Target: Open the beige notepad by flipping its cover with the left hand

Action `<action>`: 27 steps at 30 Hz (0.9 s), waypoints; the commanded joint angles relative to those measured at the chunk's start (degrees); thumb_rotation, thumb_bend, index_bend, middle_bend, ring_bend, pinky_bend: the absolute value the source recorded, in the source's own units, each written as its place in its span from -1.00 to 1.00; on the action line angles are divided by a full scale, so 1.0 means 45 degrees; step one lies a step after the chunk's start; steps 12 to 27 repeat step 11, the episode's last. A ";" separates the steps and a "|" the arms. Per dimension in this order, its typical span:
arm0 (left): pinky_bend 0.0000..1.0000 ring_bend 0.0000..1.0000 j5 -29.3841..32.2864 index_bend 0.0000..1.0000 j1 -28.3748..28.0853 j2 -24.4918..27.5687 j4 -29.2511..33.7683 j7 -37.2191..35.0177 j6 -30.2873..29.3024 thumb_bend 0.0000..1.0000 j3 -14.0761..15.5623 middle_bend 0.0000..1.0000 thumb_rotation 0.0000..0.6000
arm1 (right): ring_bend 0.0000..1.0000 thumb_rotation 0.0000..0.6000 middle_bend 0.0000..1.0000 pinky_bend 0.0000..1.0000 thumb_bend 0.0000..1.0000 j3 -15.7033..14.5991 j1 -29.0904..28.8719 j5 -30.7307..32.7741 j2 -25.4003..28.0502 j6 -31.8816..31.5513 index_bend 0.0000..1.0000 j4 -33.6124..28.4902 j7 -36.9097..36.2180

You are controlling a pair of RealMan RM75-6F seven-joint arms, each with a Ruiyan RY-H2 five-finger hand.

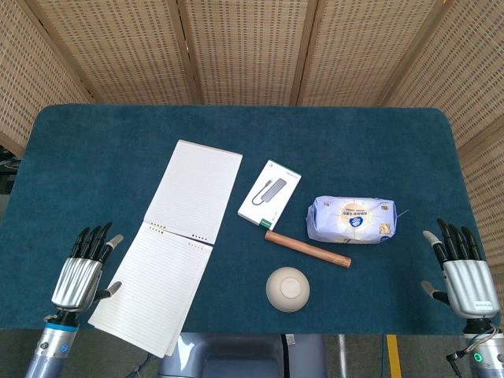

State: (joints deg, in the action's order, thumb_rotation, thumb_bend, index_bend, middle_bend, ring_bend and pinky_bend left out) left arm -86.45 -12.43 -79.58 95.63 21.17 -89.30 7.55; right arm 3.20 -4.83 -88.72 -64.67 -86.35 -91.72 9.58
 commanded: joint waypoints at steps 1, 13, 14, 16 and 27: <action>-1.00 -1.00 -0.0480 -1.00 0.0366 0.0187 -0.0271 -0.0164 -0.0213 -0.93 0.0391 -1.00 1.00 | -1.00 1.00 -1.00 -1.00 -0.83 0.0014 0.0001 0.0023 -0.0001 0.0001 -0.72 -0.0014 -0.0007; -1.00 -1.00 -0.1107 -1.00 0.0764 0.0504 -0.0130 0.0113 -0.0332 -0.95 0.0596 -1.00 1.00 | -1.00 1.00 -1.00 -1.00 -0.84 0.0036 -0.0020 0.0111 0.0027 0.0085 -0.72 -0.0078 -0.0140; -1.00 -1.00 -0.1107 -1.00 0.0764 0.0504 -0.0130 0.0113 -0.0332 -0.95 0.0596 -1.00 1.00 | -1.00 1.00 -1.00 -1.00 -0.84 0.0036 -0.0020 0.0111 0.0027 0.0085 -0.72 -0.0078 -0.0140; -1.00 -1.00 -0.1107 -1.00 0.0764 0.0504 -0.0130 0.0113 -0.0332 -0.95 0.0596 -1.00 1.00 | -1.00 1.00 -1.00 -1.00 -0.84 0.0036 -0.0020 0.0111 0.0027 0.0085 -0.72 -0.0078 -0.0140; -1.00 -1.00 -0.1107 -1.00 0.0764 0.0504 -0.0130 0.0113 -0.0332 -0.95 0.0596 -1.00 1.00 | -1.00 1.00 -1.00 -1.00 -0.84 0.0036 -0.0020 0.0111 0.0027 0.0085 -0.72 -0.0078 -0.0140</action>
